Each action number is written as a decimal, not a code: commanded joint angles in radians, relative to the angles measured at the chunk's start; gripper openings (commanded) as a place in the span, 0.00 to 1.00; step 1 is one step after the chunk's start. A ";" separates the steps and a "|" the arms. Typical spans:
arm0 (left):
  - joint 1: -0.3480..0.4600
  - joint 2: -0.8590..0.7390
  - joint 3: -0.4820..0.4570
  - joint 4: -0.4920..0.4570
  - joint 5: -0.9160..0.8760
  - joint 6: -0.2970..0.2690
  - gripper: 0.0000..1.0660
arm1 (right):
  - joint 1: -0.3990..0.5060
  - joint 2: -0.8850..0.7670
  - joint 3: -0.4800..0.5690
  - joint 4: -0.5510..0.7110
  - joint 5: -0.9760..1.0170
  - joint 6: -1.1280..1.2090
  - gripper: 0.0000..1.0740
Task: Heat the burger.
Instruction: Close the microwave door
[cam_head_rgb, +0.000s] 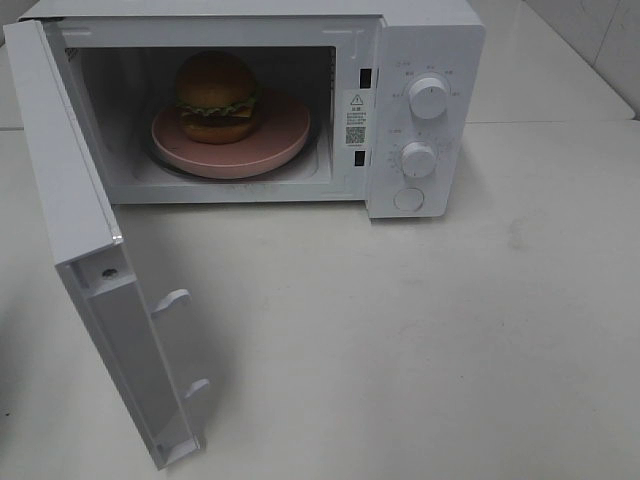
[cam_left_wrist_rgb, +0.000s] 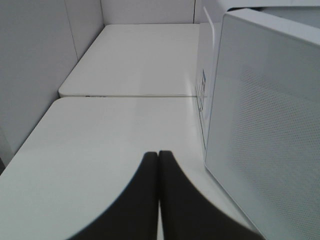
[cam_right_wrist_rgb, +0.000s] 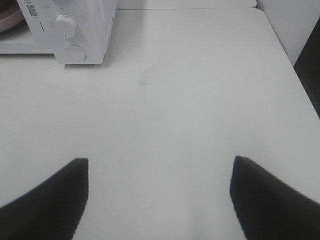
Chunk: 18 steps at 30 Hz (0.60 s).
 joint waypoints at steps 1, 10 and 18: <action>-0.006 0.051 0.006 0.047 -0.104 -0.044 0.00 | -0.008 -0.027 0.003 0.003 -0.006 0.004 0.70; -0.007 0.247 0.004 0.280 -0.299 -0.231 0.00 | -0.008 -0.027 0.003 0.003 -0.006 0.004 0.70; -0.008 0.374 -0.017 0.491 -0.477 -0.336 0.00 | -0.008 -0.027 0.003 0.003 -0.006 0.004 0.70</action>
